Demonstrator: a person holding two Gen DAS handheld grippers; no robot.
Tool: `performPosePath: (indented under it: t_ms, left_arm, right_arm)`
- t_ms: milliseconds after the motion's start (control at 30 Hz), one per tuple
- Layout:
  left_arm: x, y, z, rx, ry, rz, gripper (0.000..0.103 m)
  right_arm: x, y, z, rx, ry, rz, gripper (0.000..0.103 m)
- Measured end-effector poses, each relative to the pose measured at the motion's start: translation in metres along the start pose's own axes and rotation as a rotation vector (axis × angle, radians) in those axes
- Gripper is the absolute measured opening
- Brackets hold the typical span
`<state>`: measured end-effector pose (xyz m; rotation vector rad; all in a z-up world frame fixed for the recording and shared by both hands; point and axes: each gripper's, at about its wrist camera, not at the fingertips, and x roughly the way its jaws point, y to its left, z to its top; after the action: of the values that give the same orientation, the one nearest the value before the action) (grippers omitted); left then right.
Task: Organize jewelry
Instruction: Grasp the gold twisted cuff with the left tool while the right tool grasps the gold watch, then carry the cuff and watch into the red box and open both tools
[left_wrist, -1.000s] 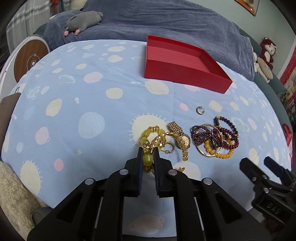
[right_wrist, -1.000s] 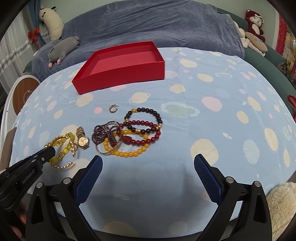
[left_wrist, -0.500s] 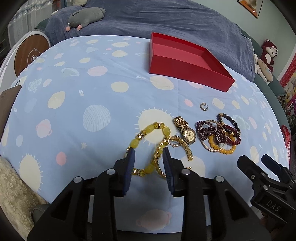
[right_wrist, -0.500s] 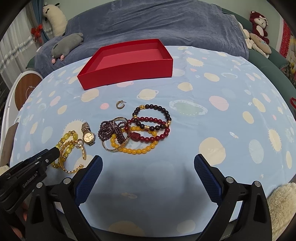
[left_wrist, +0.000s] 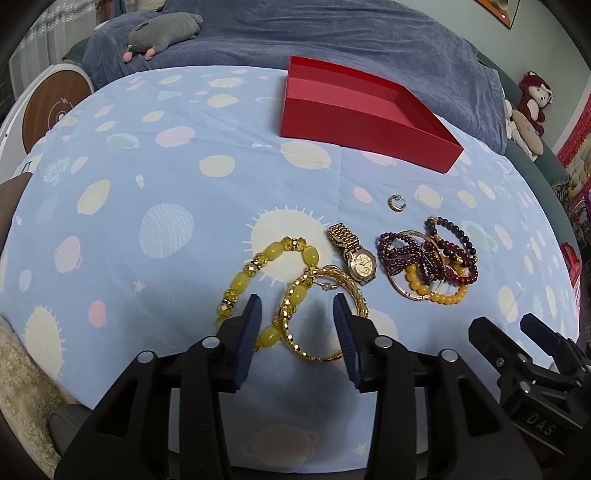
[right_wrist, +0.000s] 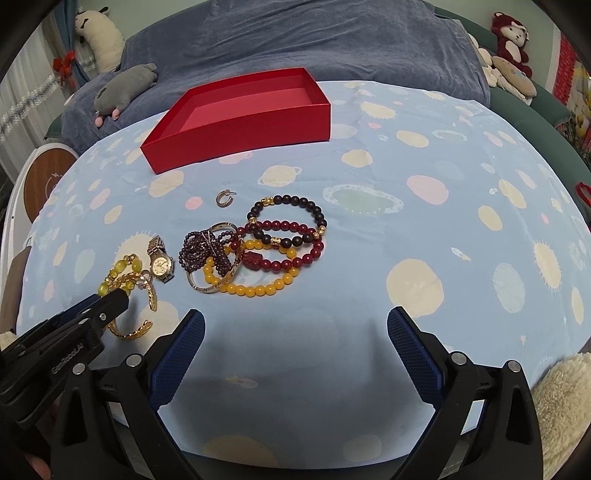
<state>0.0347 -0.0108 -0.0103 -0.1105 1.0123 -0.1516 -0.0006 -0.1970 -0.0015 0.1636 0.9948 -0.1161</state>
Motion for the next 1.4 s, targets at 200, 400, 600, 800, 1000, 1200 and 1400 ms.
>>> performPosePath:
  t_ms: [200,400,600,800,1000,1200,1400]
  left_arm:
    - [0.004,-0.008,0.001,0.048,-0.011,-0.003,0.007]
    - [-0.003,-0.001,0.003,0.005,-0.016,-0.043,0.004]
    - [-0.023,0.012,0.011,-0.037,-0.049,-0.052,0.004]
    - [-0.03,0.039,0.022,-0.097,-0.077,-0.008,0.004]
    - [-0.029,0.056,0.031,-0.115,-0.085,0.02,0.004]
    - [-0.024,0.066,0.034,-0.125,-0.077,0.038,0.004]
    - [-0.017,0.071,0.036,-0.128,-0.068,0.045,0.005]
  right_arm:
    - [0.002,-0.001,0.001,0.0,0.005,0.002,0.095]
    - [0.001,0.0,0.0,-0.002,0.006,0.011,0.095]
    - [0.0,0.012,0.004,-0.024,-0.001,0.064,0.09]
    - [0.005,0.044,0.017,-0.091,0.007,0.159,0.07]
    - [0.017,0.081,0.029,-0.183,0.019,0.231,0.051]
    - [0.038,0.099,0.039,-0.22,0.049,0.244,0.043]
    - [0.055,0.103,0.045,-0.233,0.079,0.238,0.037]
